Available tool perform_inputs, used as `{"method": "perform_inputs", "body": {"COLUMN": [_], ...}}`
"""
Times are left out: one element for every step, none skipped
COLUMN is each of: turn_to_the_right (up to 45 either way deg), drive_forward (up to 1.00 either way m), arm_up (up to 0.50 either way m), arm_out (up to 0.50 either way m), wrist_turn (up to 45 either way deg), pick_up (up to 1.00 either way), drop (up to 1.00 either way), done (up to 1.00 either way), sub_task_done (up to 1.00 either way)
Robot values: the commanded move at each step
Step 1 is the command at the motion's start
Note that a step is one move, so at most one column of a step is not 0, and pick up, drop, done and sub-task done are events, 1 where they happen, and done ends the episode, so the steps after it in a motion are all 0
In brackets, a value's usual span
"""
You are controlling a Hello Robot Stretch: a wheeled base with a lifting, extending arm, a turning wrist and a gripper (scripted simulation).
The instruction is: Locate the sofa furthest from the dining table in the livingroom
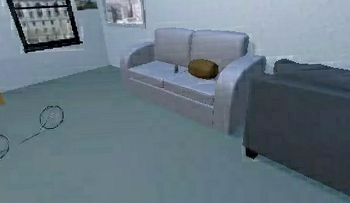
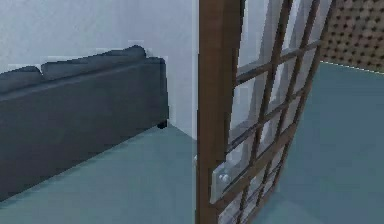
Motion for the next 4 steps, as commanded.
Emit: {"method": "perform_inputs", "body": {"turn_to_the_right": [18.0, 3.0, 0.0, 0.0], "drive_forward": [0.00, 0.00, 1.00, 0.05], "arm_up": [0.00, 0.00, 0.00, 0.00], "arm_out": [0.00, 0.00, 0.00, 0.00], "wrist_turn": [0.0, 0.0, 0.0, 0.0], "pick_up": [0.00, 0.00, 0.00, 0.00], "drop": [0.00, 0.00, 0.00, 0.00], "done": [0.00, 0.00, 0.00, 0.00], "sub_task_done": [0.00, 0.00, 0.00, 0.00]}}
